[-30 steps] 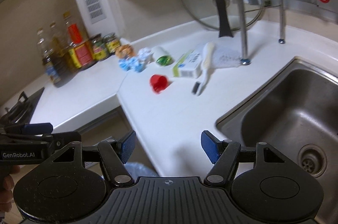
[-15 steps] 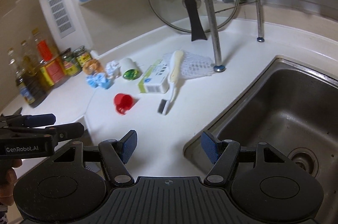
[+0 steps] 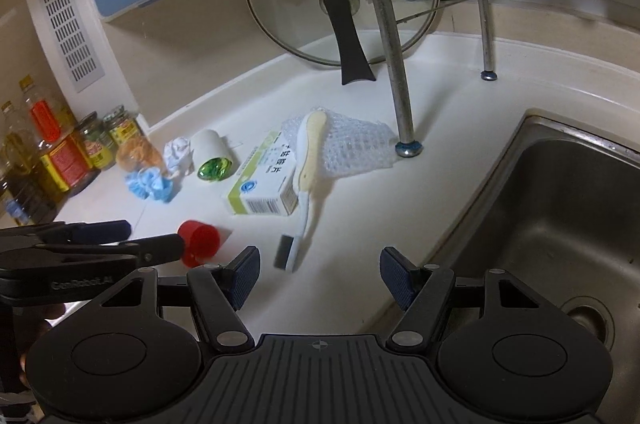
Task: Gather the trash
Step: 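Grasp the red cup with the left gripper while the right grasps the white brush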
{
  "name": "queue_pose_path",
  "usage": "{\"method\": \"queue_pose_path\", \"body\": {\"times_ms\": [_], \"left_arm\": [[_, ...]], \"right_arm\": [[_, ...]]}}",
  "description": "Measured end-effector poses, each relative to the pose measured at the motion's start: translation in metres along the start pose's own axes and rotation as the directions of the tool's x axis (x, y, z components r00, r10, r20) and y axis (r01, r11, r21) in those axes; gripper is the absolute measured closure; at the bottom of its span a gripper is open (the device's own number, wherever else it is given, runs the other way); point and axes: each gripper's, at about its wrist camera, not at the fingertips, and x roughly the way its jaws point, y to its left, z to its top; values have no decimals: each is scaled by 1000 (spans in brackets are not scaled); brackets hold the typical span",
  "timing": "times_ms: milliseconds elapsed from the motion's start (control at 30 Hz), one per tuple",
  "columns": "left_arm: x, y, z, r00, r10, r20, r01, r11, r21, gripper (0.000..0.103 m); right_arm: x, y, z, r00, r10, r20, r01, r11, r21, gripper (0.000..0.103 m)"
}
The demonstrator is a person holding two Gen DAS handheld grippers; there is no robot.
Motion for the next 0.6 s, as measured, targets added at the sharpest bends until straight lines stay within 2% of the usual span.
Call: {"method": "queue_pose_path", "body": {"times_ms": [300, 400, 567, 600], "left_arm": [[31, 6, 3, 998, -30, -47, 30, 1000, -5, 43], [34, 8, 3, 998, -41, -50, 40, 999, -12, 54], [36, 11, 5, 998, -46, -43, 45, 999, -16, 66], [35, 12, 5, 998, -49, -39, 48, 999, -16, 73]], "right_arm": [[21, 1, 6, 1000, -17, -19, 17, 1000, 12, 35], [26, 0, 7, 999, -24, -29, 24, 1000, 17, 35], [34, 0, 8, 999, -28, -38, 28, 999, 18, 35], [36, 0, 9, 999, -27, -40, 28, 999, 18, 35]]}}
